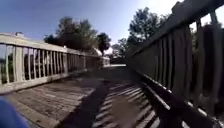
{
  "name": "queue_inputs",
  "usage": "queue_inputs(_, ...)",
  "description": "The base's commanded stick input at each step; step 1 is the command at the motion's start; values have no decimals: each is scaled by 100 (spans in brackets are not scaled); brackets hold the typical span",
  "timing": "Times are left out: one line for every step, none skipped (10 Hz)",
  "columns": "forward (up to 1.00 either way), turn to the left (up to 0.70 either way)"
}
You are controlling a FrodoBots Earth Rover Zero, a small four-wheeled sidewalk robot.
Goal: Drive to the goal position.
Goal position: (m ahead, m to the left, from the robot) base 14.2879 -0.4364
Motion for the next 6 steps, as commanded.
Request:
queue_inputs(70, 0)
queue_inputs(70, 0)
queue_inputs(70, 0)
queue_inputs(70, 0)
queue_inputs(70, 0)
queue_inputs(70, 0)
